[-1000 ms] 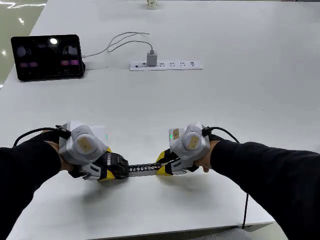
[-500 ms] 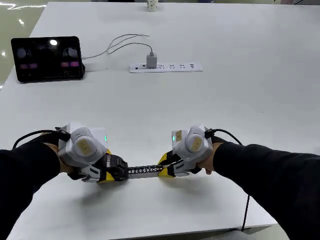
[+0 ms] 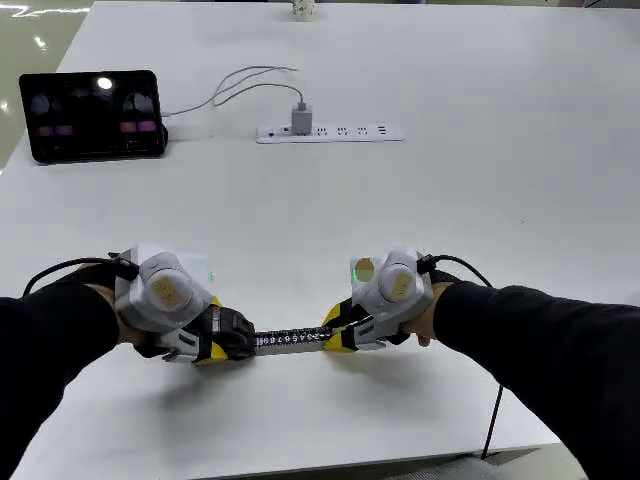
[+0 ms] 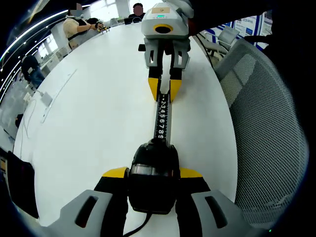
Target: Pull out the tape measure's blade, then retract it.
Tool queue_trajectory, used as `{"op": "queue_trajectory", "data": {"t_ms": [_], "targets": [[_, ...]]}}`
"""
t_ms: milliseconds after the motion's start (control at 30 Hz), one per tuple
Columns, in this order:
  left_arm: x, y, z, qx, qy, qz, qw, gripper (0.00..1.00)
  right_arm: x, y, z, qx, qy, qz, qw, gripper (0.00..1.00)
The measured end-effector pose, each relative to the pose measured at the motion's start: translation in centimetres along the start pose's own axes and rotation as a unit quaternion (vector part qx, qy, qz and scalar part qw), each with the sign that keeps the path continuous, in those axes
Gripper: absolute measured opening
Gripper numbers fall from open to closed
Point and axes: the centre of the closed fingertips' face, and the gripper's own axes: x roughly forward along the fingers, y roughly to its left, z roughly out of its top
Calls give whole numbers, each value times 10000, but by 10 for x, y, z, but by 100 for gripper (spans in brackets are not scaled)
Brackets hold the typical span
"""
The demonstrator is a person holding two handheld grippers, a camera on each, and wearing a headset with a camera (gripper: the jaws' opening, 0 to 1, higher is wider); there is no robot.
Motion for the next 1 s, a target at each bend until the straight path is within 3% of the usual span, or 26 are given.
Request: {"op": "queue_trajectory", "data": {"t_ms": [1000], "targets": [[-2, -2, 2, -16, -3, 24, 10000, 31, -16, -2, -17, 42, 25, -12, 10000, 10]]}}
